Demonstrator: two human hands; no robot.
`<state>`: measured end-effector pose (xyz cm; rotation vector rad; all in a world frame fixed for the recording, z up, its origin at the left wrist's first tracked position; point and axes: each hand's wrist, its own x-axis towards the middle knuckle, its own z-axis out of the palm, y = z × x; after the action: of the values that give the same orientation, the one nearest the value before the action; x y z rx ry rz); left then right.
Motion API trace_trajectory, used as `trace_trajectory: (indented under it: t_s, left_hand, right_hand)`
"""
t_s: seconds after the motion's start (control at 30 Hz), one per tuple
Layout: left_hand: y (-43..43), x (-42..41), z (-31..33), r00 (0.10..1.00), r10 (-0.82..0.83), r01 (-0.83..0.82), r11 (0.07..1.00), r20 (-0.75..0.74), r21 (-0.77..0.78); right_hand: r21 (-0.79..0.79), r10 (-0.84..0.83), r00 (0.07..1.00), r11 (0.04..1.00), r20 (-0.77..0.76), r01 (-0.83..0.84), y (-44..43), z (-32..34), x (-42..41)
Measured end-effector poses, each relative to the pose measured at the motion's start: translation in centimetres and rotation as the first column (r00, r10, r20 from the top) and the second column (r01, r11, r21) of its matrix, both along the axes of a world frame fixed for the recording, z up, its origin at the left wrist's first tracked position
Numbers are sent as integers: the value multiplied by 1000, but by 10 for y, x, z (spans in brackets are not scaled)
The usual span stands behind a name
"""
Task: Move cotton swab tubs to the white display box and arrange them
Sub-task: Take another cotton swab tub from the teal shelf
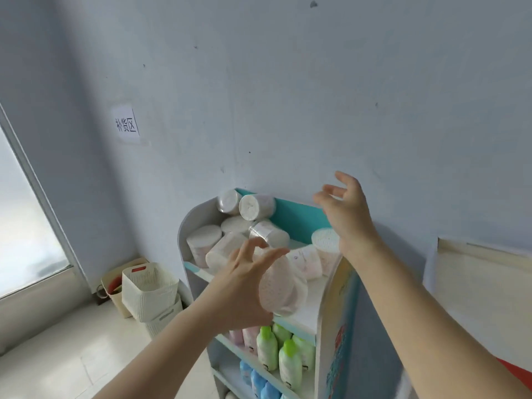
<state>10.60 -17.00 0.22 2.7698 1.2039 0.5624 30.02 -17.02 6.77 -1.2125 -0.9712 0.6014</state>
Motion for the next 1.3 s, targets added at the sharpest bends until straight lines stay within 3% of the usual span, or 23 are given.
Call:
trace_trajectory:
  t_s: [0.3, 0.47, 0.6, 0.67, 0.77, 0.83, 1.1, 1.3]
  left_hand:
    - [56, 54, -5, 959, -226, 197, 965, -172, -172]
    - [84, 65, -15, 857, -415, 349, 904, -305, -249]
    - [113, 65, -8, 815, -525, 407, 821, -246, -400]
    - [130, 63, 1, 841, -511, 398, 805, -174, -441]
    - [158, 63, 6, 893, -436, 377, 859, -109, -348]
    - [173, 64, 3, 901, -412, 356, 881, -136, -312]
    - [196, 97, -12, 879, -382, 242, 874, -285, -422]
    - [179, 115, -10, 811, -432, 138, 797, -395, -588]
  right_hand:
    - [-89, -80, 997, 993, 4, 80, 24, -12, 21]
    - [-138, -135, 988, 980, 75, 145, 29, -19, 23]
    - [-166, -208, 972, 960, 111, 225, 31, -21, 22]
    - [-198, -233, 962, 946, 141, 258, 33, -23, 19]
    - [-242, -250, 948, 924, 197, 294, 37, -26, 13]
    - [-258, -264, 939, 912, 222, 318, 40, -28, 8]
    - [-338, -252, 916, 872, 311, 355, 40, -37, -8]
    - [-358, -264, 872, 833, 412, 421, 35, -40, -8]
